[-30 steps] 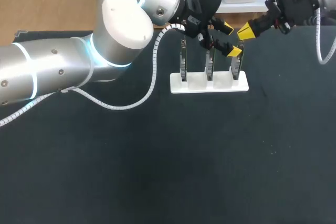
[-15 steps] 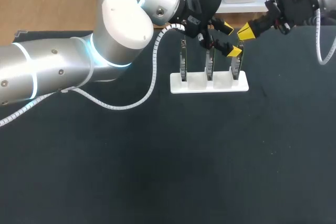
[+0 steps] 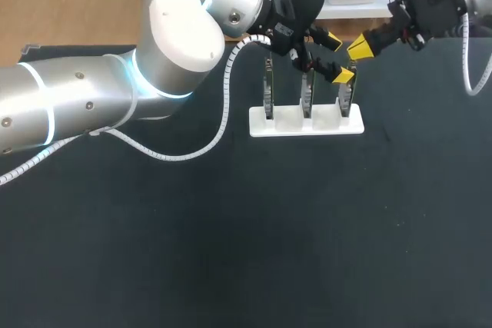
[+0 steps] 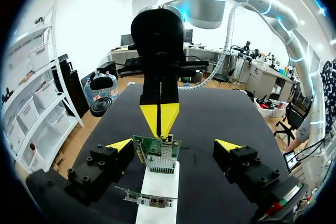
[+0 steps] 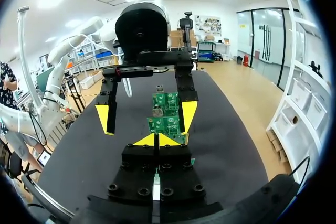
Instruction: Pick up the optical module with the left hand, and insert it into the network port with the right hand.
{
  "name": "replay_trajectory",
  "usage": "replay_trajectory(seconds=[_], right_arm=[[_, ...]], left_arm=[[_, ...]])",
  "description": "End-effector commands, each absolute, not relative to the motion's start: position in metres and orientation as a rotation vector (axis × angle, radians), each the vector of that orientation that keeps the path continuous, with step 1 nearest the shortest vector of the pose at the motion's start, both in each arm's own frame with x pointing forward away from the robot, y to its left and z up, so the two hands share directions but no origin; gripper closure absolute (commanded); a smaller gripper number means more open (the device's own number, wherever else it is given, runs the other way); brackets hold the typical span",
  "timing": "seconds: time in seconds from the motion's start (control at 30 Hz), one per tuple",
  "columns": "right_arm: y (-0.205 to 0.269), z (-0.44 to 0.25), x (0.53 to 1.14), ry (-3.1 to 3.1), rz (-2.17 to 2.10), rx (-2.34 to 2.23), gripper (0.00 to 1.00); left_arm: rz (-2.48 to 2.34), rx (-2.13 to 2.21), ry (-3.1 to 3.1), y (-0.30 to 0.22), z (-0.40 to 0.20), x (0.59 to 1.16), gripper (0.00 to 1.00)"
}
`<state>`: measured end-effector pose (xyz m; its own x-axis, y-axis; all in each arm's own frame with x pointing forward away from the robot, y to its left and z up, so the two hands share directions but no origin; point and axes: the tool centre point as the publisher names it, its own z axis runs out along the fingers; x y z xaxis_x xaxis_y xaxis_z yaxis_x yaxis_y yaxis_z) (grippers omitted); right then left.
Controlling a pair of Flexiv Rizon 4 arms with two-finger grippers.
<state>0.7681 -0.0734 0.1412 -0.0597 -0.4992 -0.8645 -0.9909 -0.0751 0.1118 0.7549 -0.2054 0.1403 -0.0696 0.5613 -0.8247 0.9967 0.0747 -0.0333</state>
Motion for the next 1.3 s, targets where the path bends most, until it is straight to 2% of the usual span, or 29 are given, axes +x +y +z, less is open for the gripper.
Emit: replay_trajectory(seconds=[0.03, 0.77, 1.3], right_arm=[[-0.073, 0.134, 0.769, 1.609, 1.067, -1.623, 1.0], [-0.077, 0.161, 0.777, 1.55, 0.981, -1.648, 1.0], [-0.106, 0.186, 0.778, 1.56, 0.837, -1.597, 1.0]], left_arm=[[-0.858, 1.561, 1.708, -0.206, 0.14, 0.756, 0.0], [-0.858, 1.561, 1.708, -0.206, 0.14, 0.756, 0.0], [-0.776, 1.521, 1.677, -0.202, 0.162, 0.764, 0.0]])
